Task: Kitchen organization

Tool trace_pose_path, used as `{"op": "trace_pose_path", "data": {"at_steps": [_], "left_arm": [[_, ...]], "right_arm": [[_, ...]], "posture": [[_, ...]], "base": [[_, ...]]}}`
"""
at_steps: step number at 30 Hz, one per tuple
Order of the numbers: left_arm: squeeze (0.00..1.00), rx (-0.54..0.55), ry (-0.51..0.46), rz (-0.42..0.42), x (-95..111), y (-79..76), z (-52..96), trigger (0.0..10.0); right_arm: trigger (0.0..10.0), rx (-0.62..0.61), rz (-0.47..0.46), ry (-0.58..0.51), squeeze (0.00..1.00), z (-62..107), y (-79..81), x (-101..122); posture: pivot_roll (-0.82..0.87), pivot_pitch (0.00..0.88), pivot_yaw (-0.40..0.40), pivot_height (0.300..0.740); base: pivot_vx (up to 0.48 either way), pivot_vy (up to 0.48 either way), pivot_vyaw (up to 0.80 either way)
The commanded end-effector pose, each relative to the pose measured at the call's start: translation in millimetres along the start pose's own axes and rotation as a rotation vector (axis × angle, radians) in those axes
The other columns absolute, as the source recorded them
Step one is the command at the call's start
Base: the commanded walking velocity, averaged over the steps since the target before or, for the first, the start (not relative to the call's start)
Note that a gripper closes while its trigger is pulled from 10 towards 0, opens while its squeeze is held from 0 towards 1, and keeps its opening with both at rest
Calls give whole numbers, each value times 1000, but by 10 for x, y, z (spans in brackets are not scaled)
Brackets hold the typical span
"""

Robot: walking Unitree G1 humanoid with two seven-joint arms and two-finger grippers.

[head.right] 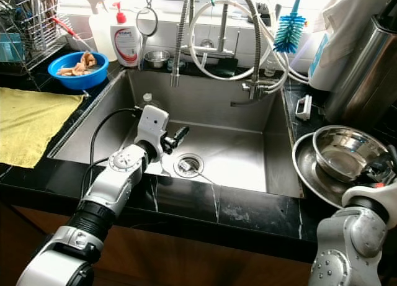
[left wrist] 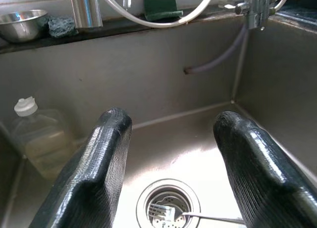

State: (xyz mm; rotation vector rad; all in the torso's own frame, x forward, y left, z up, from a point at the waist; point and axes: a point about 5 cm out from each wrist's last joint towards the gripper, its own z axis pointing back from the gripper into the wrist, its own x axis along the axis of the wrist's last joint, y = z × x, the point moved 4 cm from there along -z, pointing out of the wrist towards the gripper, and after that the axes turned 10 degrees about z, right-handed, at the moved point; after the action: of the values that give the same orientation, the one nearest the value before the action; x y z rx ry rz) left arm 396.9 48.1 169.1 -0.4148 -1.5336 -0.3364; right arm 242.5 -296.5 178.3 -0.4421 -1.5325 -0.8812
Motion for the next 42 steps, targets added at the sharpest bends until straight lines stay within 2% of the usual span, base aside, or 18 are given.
{"op": "trace_pose_path", "data": {"at_steps": [1, 2, 5, 6, 7, 8, 11, 16, 18, 19, 20, 21, 24, 27, 33, 39, 42], "left_arm": [[0, 2, -12, -17, 54, 4, -31, 10000], [0, 5, -20, -15, 72, 5, -35, 10000], [0, 3, -25, -14, 80, -1, -36, 10000], [0, 3, -27, -15, 84, -1, -36, 10000], [0, 3, -27, -15, 84, -1, -36, 10000], [0, 3, -28, -14, 87, 1, -37, 10000], [0, 3, -32, -14, 93, 4, -39, 10000], [0, 4, -39, -11, 116, 5, -50, 10000], [0, 2, -41, -10, 124, -4, -55, 10000], [0, -2, -42, -8, 126, -19, -58, 10000], [0, -4, -43, -8, 126, -24, -58, 10000], [0, -7, -41, -9, 122, -31, -58, 10000], [0, -12, -40, -11, 118, -37, -58, 10000], [0, -13, -40, -11, 116, -30, -53, 10000], [0, -17, -44, -9, 115, -33, -46, 10000], [0, -24, -47, -14, 114, -56, -46, 10000], [0, -31, -46, -18, 112, -70, -50, 10000]], "right_arm": [[10000, 10, 6, 46, 0, 34, 25, -86], [10000, 106, 176, 29, 0, 13, 97, -56], [10000, 211, 449, -87, 0, -2, 141, 94], [10000, 282, 557, -132, 0, 12, 187, 145], [10000, 282, 557, -132, 0, 12, 187, 145], [10000, 367, 626, -151, 0, 34, 235, 172], [10000, 491, 706, -173, 0, 68, 284, 249], [10000, 609, 840, -218, 0, 92, 345, 383], [10000, 703, 905, -197, 0, 141, 399, 327], [10000, 814, 973, -134, 0, 214, 422, 190], [10000, 848, 994, -110, 0, 237, 420, 146], [10000, 892, 1003, -54, 0, 263, 399, 61], [10000, 994, 1113, 31, 0, 335, 314, -139], [10000, 893, 1166, 33, 0, 170, 223, -118], [10000, 820, 1177, -44, 0, 30, 291, 76], [10000, 819, 1116, -127, 0, 30, 441, 231], [10000, 820, 1123, -121, 0, 28, 450, 226]], "posture": [[-31, 0, -43, 740], [-33, 0, -39, 740], [-34, 0, -39, 740], [-33, 0, -36, 740], [-33, 0, -36, 740], [-36, 0, -34, 740], [-41, 0, -32, 740], [-43, 0, -31, 740], [-44, 0, -30, 740], [-46, 0, -29, 740], [-46, 0, -29, 740], [-44, 0, -30, 740], [-38, 0, -31, 740], [-35, 0, -31, 740], [-34, 0, -31, 740], [-34, 0, -31, 740], [-34, 0, -31, 740]], "base": [[0, 0, 0], [0, 0, 0], [0, 0, 0], [0, 0, 0], [0, 0, 0], [0, 0, 0], [0, 0, 0], [0, 0, 0], [0, 0, 0], [0, 0, 0], [0, 0, 0], [0, 0, 0], [0, 0, 0], [0, 0, 0], [0, 0, 0], [0, 0, 0], [0, 0, 0]]}}
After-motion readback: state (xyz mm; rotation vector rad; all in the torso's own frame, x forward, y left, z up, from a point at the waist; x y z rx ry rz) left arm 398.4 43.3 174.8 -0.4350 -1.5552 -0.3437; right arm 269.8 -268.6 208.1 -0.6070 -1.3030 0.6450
